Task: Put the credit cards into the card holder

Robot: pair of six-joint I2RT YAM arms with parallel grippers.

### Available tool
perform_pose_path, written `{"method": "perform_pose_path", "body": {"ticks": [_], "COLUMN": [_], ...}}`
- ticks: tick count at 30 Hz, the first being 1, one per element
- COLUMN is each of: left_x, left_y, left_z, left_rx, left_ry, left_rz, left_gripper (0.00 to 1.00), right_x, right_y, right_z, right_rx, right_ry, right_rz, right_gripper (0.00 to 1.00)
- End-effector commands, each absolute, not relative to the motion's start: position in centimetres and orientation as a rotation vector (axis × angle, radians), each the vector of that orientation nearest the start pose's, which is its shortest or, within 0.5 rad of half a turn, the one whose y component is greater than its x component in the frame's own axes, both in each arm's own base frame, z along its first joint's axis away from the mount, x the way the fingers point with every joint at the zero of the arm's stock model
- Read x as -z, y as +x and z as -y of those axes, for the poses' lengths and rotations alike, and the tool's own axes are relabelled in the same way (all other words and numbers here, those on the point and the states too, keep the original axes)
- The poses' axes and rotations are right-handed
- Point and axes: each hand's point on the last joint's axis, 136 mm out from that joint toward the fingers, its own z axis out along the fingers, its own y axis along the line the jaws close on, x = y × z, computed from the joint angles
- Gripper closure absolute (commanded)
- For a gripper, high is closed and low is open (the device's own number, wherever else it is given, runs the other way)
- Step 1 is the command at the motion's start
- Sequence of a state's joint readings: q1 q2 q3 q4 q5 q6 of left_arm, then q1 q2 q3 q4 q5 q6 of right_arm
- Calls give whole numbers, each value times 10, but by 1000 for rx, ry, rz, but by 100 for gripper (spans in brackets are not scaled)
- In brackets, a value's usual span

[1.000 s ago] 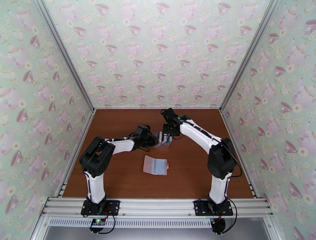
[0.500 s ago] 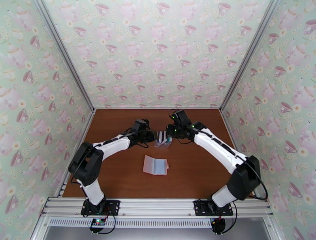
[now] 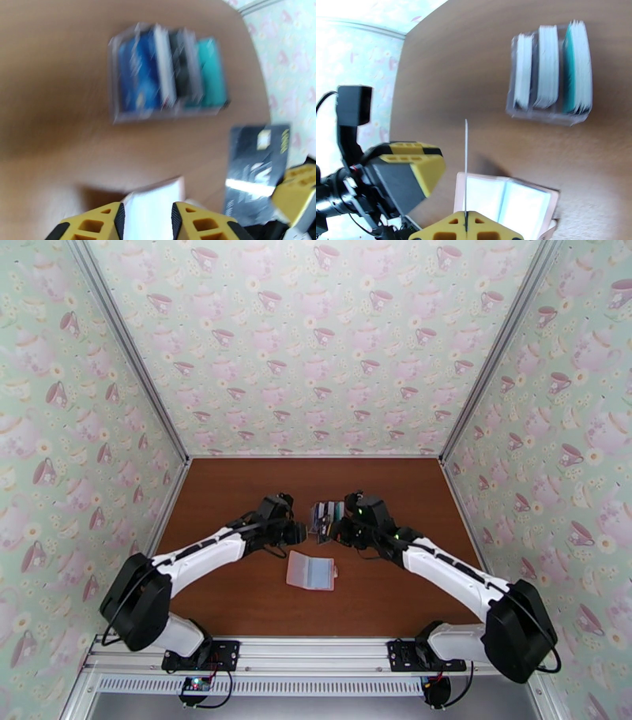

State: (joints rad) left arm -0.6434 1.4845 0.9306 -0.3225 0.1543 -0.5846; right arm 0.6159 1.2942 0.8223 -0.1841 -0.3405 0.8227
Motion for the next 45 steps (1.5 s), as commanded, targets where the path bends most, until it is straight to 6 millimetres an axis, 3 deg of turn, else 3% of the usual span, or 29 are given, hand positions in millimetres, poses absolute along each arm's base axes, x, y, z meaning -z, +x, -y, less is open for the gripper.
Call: {"method": "perform_pose_path", "body": {"ticks": [1,9,20,45], "left_x": [-106,-99,-68,-20], "left_y": [283,261,248,238], "left_z": [246,251,238,216], "left_rx": [603,616,567,526], "left_ry": [206,254,257,214], "left_rz": [-2582,-2604,-2662,-2738], "left_gripper": [64,74,78,78], "right_x": [-187,-156,-131,-76], "right_y": [266,238,217,212], "right_z": [-282,-291,-296,-292], "right_rx": [-1259,-1270,-1303,-1270], "right_ry": [7,-9,18,91], "right_rz": [-2337,-2419,-2434,-2501], "right_gripper": [100,100,100,100]}}
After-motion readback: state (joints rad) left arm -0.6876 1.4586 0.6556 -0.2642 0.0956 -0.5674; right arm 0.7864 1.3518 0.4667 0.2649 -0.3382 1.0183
